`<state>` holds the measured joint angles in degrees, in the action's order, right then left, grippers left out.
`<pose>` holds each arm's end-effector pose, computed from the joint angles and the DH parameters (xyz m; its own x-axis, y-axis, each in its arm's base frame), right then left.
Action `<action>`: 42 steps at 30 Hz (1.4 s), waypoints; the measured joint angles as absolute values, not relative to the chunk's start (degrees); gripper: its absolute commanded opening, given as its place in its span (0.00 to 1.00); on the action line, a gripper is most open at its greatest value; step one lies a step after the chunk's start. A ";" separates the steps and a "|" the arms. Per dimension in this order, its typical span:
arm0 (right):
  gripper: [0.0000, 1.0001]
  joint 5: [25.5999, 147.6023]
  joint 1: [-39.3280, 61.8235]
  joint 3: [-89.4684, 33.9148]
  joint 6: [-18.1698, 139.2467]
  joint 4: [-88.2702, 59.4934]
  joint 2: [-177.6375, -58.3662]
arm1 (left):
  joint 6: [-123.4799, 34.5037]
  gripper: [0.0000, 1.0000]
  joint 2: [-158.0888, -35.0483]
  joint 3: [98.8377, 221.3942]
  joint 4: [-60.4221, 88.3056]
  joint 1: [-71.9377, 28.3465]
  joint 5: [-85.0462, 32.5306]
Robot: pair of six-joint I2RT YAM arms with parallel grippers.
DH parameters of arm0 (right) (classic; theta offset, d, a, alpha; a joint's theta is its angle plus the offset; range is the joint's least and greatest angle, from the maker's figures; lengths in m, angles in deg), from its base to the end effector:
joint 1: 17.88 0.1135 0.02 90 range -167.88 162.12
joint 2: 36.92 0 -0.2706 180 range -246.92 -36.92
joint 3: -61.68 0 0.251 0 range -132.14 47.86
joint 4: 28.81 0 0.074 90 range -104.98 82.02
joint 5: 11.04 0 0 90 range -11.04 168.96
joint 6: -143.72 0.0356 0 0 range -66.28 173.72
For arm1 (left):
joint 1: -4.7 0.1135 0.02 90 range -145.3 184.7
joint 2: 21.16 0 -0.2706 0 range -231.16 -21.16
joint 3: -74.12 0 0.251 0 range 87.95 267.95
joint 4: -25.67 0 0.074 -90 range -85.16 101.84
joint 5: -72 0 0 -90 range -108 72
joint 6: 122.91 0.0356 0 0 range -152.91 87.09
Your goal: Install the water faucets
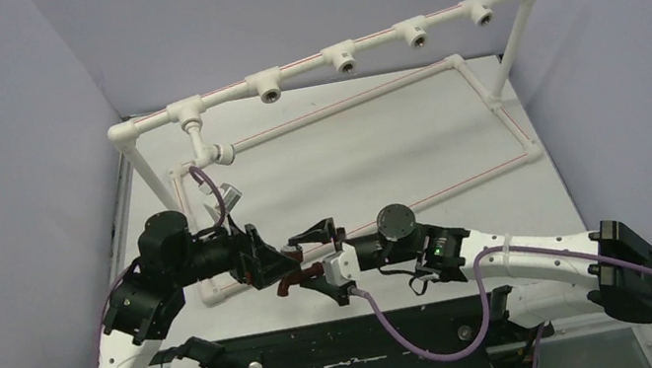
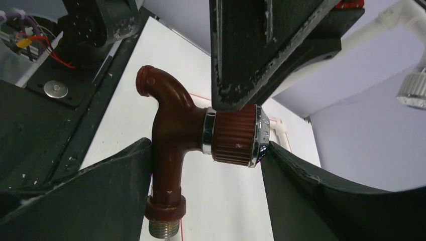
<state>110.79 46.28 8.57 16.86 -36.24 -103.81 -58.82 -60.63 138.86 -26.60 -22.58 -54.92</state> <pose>0.0969 0.2432 0.2911 0.5572 -0.0188 -0.8302 -0.8235 -0.1409 -0.5495 0.1052 -0.0783 0.3461 -0.7309 -0.0161 -0.6823 0.5812 0.5094 -0.6346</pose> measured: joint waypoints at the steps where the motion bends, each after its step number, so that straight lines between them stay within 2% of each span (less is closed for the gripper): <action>1: 0.28 111.49 46.37 8.24 16.71 -36.59 -103.99 | -59.17 0.94 -60.60 138.49 -25.74 -22.58 -55.82; 18: 0.26 116.91 47.48 7.54 15.81 -40.13 -104.60 | -63.28 0.77 -58.83 134.32 -15.67 -22.58 -64.96; 22: 0.26 116.89 47.46 7.54 16.01 -41.53 -104.60 | -64.00 0.66 -58.83 133.49 -14.27 -22.58 -66.27; 27: 0.27 116.91 47.48 7.54 16.40 -42.49 -104.67 | -64.83 0.48 -58.81 132.81 -12.91 -22.58 -67.80; 29: 0.30 116.91 47.48 7.54 16.49 -42.82 -105.02 | -65.55 0.32 -58.70 132.48 -11.69 -22.58 -68.41; 31: 0.35 117.11 47.48 7.54 16.71 -43.23 -105.23 | -66.40 0.06 -58.51 132.07 -10.77 -22.48 -68.80; 32: 0.39 117.11 47.46 7.54 16.80 -43.23 -105.23 | -66.86 0.00 -58.42 131.89 -10.36 -22.48 -68.89; 38: 0.64 117.05 47.48 7.52 17.39 -43.71 -105.21 | -68.46 0.00 -57.65 131.37 -9.09 -22.30 -68.76; 40: 0.78 116.76 47.48 7.52 17.89 -43.78 -105.04 | -68.63 0.00 -57.54 131.37 -8.83 -22.30 -68.65; 42: 0.84 116.30 47.48 7.52 18.55 -43.78 -104.89 | -68.76 0.00 -57.48 131.37 -8.65 -22.32 -68.41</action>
